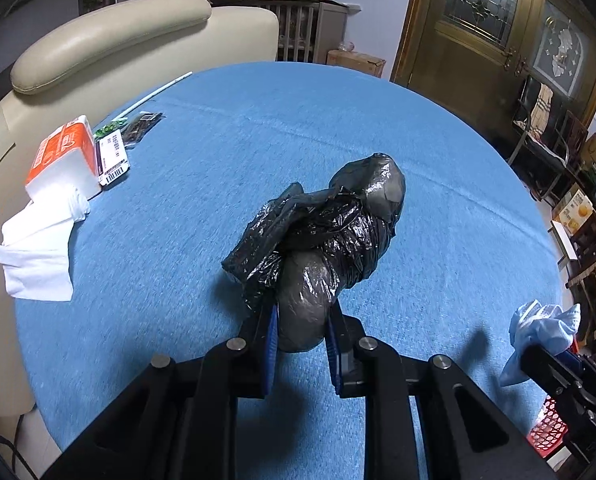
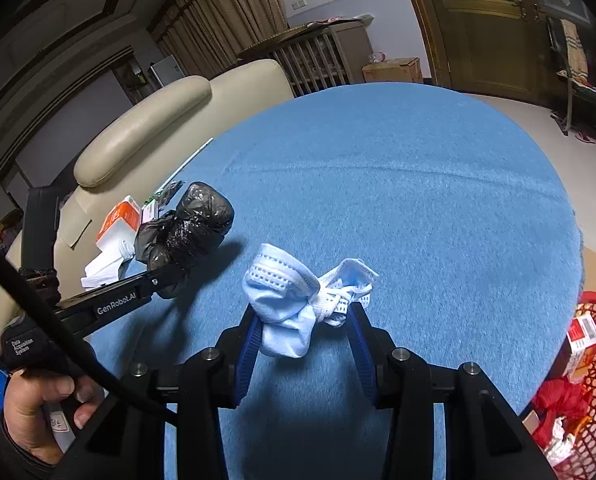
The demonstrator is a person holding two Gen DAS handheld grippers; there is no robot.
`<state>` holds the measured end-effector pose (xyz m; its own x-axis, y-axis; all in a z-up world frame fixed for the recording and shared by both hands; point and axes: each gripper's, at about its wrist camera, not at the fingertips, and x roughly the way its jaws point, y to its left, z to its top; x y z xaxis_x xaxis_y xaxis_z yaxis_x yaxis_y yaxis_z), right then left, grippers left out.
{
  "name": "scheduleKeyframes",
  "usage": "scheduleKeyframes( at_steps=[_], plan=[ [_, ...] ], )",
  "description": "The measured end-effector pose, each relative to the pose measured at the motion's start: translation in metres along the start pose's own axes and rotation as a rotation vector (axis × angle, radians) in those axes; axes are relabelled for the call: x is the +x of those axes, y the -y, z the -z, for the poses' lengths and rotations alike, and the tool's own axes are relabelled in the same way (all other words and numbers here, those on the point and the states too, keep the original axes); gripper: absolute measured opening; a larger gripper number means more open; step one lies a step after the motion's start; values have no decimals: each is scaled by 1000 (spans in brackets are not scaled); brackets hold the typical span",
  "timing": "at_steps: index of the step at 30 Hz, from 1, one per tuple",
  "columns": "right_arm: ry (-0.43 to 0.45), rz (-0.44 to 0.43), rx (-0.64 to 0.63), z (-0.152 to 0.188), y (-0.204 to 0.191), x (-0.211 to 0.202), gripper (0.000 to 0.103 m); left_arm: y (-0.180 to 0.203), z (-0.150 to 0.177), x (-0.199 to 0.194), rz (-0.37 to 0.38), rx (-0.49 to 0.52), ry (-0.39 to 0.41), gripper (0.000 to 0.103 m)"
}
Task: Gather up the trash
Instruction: 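Carry the blue mask and black bag off the table over the red basket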
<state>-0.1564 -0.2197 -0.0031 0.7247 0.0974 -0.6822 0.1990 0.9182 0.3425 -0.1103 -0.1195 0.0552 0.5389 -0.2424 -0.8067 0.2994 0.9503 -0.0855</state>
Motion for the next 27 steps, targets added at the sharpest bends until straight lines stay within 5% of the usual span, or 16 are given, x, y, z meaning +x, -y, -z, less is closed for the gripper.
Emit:
scheduleKeyframes(
  at_steps=[27],
  plan=[
    [26, 26, 37, 11, 15, -18, 45, -2, 3, -3, 65, 83, 1, 22]
  ],
)
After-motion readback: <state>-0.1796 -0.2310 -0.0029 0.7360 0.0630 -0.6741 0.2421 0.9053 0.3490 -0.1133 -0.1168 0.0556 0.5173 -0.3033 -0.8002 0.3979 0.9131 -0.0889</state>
